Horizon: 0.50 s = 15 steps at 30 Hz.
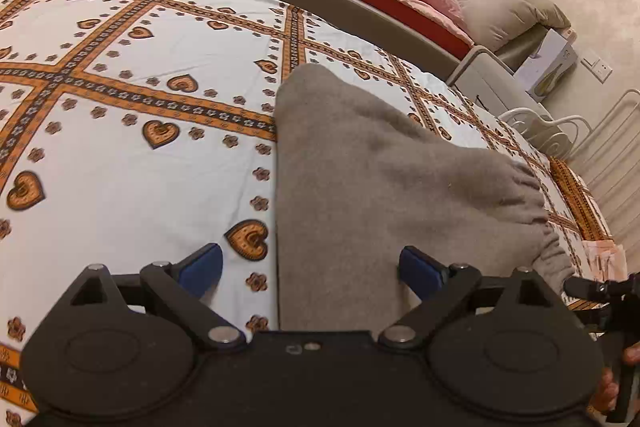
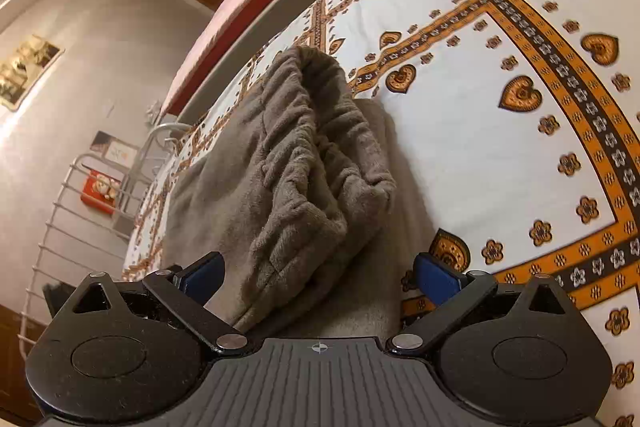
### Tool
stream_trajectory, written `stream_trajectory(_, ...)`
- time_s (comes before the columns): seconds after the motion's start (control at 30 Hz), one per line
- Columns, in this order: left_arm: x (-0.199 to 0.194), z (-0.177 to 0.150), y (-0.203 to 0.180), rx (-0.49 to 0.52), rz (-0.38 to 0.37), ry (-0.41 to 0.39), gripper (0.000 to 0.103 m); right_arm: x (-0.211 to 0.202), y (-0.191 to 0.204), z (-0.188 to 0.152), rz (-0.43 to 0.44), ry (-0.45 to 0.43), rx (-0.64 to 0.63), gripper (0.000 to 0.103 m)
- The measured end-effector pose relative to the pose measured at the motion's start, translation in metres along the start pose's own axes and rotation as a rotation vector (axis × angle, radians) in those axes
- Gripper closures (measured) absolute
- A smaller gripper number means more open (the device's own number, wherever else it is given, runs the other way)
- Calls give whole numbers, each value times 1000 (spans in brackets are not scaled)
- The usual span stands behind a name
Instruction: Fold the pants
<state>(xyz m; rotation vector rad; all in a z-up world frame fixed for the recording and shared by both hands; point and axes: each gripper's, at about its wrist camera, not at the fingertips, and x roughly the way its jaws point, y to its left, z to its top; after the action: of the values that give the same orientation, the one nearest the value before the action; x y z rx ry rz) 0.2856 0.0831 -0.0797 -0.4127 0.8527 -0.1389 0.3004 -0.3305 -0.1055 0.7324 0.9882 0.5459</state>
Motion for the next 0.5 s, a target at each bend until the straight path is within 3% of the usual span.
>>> stream_trajectory(0.33, 19, 8, -13, 62, -20, 13, 20, 13, 1, 7, 18, -32, 4, 7)
stream_trajectory(0.4, 22, 10, -14, 70, -24, 16, 31, 17, 2, 9, 9, -35, -1, 13)
stream_trajectory(0.5, 26, 14, -11, 66, -52, 30, 37, 21, 1, 12, 8, -33, 3, 18)
